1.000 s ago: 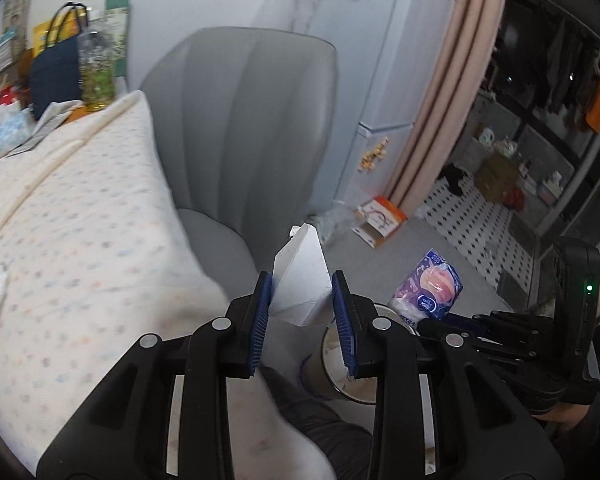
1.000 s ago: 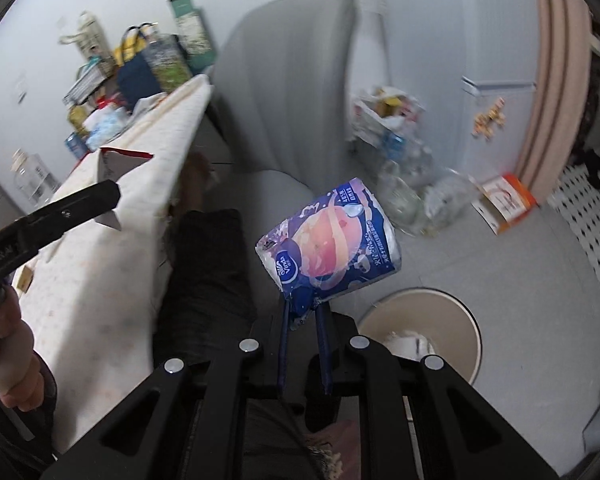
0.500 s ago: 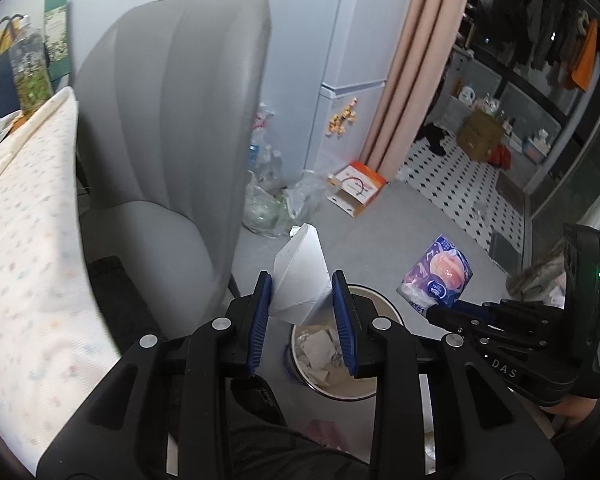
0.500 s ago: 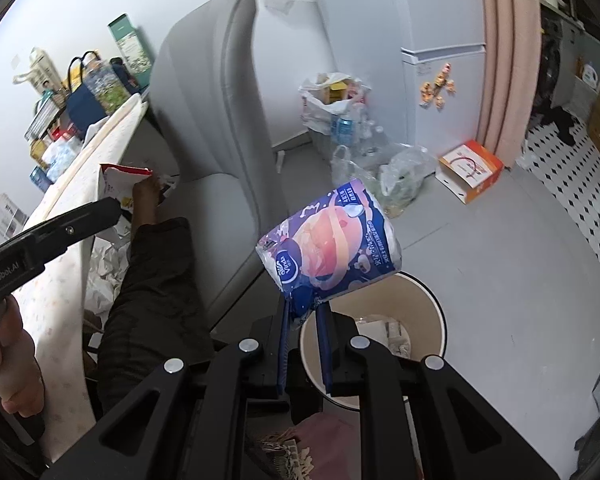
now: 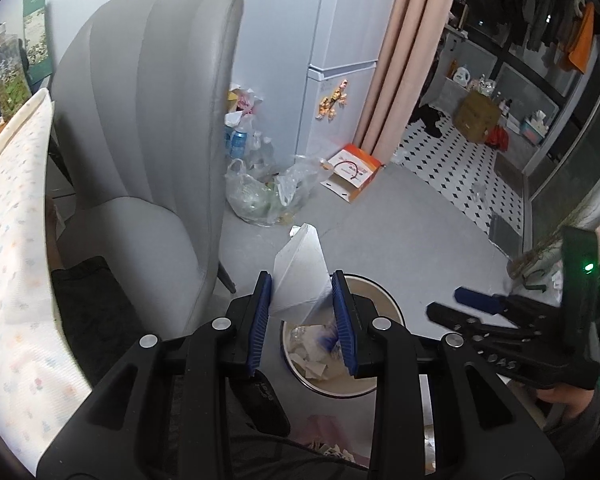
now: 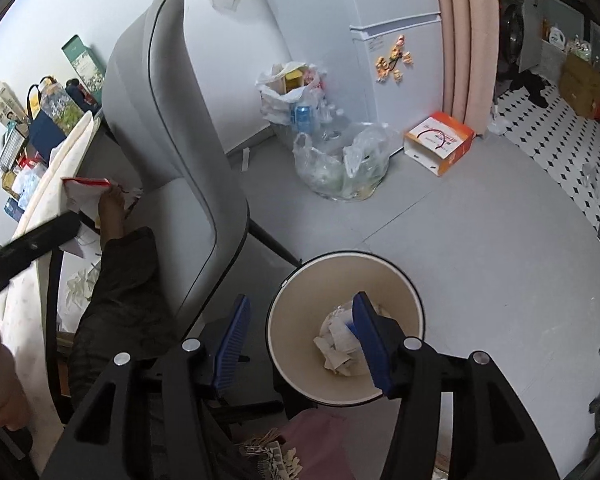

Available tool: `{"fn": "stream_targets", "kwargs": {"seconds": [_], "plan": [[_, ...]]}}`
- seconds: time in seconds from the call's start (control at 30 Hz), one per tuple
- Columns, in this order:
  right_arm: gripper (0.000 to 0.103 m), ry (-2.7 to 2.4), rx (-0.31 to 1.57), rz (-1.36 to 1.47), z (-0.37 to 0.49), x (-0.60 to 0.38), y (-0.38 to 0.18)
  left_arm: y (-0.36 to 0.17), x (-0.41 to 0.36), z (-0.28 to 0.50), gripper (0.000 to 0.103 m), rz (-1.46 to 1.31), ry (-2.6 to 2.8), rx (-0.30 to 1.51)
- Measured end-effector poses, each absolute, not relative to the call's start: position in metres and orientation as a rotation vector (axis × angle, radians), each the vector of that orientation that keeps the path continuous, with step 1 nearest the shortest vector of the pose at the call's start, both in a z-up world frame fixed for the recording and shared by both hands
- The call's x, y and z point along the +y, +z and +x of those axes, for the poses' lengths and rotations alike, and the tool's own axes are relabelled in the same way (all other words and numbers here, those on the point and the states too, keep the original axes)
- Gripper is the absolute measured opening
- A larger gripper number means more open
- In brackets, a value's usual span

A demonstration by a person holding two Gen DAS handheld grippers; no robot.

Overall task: Collect trash
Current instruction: 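Carry the paper and tissue pack over the bin and open both grippers, then move both tools back over the crumpled tissue and cardboard box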

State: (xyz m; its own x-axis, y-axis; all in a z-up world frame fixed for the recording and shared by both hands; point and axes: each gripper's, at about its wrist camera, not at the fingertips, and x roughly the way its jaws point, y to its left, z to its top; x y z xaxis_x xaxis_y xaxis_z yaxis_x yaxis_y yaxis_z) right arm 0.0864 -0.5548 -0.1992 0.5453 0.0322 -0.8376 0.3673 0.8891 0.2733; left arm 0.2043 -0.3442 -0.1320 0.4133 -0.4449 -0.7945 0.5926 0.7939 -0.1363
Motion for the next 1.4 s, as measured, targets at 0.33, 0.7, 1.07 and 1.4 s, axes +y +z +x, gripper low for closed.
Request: {"fn": "stream_targets", "kwargs": {"seconds": [0.33, 0.7, 1.07, 1.4], "plan": [[0.057, -0.316, 0.839, 0.480, 0.056, -0.588, -0.157, -0.137, -0.391, 0.186, 0.056, 0.155, -0.801, 0.976], [0.057, -0.333, 0.802, 0.489, 0.048, -0.598, -0.143, -0.116, -0.367, 0.188, 0.095, 0.063, -0.774, 0.934], [0.090, -0.243, 0.757, 0.409, 0.066, -0.551, -0.117, -0.074, -0.300, 0.195, 0.097, -0.023, -0.658, 0.823], [0.095, -0.160, 0.707, 0.367, 0.102, -0.482, -0.084, -0.036, -0.199, 0.189, 0.097, -0.109, -0.460, 0.667]]}}
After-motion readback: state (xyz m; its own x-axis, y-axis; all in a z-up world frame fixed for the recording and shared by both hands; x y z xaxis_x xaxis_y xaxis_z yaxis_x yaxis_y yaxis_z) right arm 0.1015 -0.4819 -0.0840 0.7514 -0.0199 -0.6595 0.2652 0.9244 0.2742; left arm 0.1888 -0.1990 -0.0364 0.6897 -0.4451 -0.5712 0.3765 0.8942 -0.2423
